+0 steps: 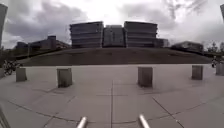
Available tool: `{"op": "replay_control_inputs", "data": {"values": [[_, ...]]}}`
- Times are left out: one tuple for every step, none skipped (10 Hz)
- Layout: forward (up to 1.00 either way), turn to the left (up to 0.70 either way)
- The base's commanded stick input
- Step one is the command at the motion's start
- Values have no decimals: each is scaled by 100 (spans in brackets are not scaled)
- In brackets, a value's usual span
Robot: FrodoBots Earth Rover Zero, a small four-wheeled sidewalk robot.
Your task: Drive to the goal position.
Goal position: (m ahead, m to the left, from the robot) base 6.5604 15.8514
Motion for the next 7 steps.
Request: {"op": "replay_control_inputs", "data": {"values": [[70,0],[70,0],[70,0],[70,0],[70,0],[70,0],[70,0]]}}
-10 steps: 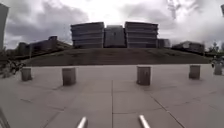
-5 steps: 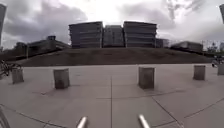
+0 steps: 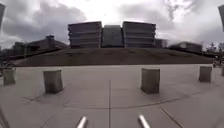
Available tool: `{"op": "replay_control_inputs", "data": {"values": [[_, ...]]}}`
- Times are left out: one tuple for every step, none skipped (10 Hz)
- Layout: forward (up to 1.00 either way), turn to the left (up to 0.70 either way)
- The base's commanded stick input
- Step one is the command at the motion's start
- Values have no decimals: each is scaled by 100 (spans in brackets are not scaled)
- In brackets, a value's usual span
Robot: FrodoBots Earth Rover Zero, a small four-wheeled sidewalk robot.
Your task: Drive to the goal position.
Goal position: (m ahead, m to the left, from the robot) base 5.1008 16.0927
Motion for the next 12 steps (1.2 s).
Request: {"op": "replay_control_inputs", "data": {"values": [[70,0],[70,0],[70,0],[70,0],[70,0],[70,0],[70,0],[70,0],[70,0],[70,0],[70,0],[70,0]]}}
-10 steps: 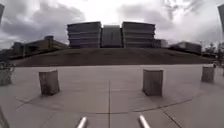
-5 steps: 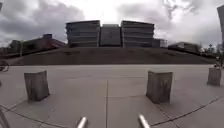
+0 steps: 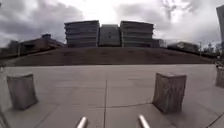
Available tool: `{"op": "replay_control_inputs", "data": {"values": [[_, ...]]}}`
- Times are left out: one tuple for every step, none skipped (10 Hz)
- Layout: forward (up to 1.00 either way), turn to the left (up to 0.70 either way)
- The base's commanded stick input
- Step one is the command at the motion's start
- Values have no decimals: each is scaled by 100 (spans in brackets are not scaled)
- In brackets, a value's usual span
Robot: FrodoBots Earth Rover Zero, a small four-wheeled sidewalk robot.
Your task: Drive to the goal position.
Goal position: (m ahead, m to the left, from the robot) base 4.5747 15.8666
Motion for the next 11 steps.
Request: {"op": "replay_control_inputs", "data": {"values": [[70,0],[70,0],[70,0],[70,0],[70,0],[70,1],[70,4],[70,16],[70,35],[70,35],[70,33]]}}
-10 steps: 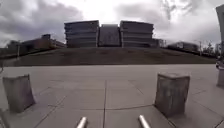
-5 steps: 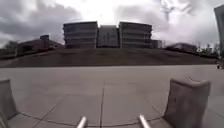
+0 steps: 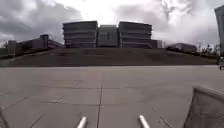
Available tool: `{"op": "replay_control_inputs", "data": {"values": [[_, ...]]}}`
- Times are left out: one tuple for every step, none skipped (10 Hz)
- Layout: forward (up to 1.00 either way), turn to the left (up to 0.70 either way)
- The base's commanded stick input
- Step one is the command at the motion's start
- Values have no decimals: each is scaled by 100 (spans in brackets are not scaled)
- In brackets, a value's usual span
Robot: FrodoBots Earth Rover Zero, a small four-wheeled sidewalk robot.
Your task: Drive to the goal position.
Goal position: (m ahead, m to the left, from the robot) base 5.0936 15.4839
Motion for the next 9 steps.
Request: {"op": "replay_control_inputs", "data": {"values": [[70,16],[70,0],[70,0],[70,0],[70,0],[70,0],[70,0],[70,0],[70,0]]}}
